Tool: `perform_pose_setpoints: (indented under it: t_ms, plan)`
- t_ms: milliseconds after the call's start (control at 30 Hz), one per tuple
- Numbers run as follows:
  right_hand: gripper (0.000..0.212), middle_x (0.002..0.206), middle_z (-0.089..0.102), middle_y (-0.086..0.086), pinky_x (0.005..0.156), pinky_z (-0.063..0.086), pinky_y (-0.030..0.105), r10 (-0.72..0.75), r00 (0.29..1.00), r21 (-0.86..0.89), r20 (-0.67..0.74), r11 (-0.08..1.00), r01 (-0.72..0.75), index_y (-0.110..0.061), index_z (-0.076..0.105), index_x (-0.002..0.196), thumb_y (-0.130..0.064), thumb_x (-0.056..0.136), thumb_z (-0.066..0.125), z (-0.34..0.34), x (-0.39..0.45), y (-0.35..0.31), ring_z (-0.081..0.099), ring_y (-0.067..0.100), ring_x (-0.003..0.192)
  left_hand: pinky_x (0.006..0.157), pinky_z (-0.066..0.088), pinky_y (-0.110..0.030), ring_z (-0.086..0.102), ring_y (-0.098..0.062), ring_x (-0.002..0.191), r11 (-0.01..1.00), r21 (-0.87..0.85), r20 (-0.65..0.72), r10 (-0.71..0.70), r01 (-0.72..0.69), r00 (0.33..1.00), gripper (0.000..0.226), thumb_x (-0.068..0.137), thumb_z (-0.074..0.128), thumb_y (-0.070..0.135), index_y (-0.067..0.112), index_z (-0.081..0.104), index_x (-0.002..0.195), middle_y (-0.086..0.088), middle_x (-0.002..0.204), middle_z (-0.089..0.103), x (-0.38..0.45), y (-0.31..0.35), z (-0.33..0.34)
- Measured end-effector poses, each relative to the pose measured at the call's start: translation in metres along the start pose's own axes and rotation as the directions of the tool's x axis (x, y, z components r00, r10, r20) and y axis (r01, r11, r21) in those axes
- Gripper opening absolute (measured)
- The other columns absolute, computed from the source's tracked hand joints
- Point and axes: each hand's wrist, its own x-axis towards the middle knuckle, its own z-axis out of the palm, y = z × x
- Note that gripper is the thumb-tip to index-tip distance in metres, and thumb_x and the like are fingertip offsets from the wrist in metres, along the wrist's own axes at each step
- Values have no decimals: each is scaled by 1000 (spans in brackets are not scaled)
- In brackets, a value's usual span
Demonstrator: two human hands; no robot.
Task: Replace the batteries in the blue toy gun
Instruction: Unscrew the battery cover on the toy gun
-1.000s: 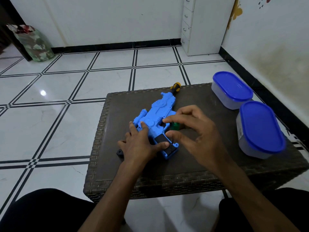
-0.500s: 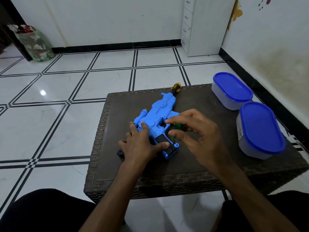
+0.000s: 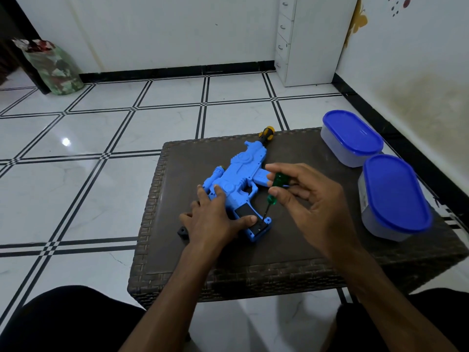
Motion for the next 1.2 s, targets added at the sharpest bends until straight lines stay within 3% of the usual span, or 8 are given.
perform_pose_setpoints:
  t_ms: [333,800,1033,1200]
  plan:
    - [36,112,68,5,89,57,24,14,999,26,32,1000,-15,-5,67,122,5,88,69,4,-4,3,68,11,108,109,19,-58,17,-36,144,1000,7,-5,6,-6,1000,111,68,59,79,26,11,154,-12,162,-6,0,0,0]
    - [43,113,71,1,90,54,18,77,996,56,40,995,-79,-13,61,126,3,87,69,4,-5,-2,68,3,107,108,20,-58,18,-36,144,1000,11,-8,6,-6,1000,111,69,60,78,26,11,154,-12,162,-6,0,0,1]
    - [30,124,68,-5,95,53,23,33,988,57,150,997,-42,-10,67,118,-1,89,67,3,-2,-6,62,4,118,108,19,-57,17,-35,144,1000,23,0,1,-1,1000,109,70,58,78,27,9,154,-12,162,-7,0,0,0]
    - [17,101,62,4,80,55,22,-17,995,-9,94,1000,18,-12,74,98,-13,82,79,5,6,-7,66,16,93,107,21,-57,19,-36,143,1000,27,-2,4,-4,1000,109,70,58,78,27,10,154,-13,162,-6,0,1,0]
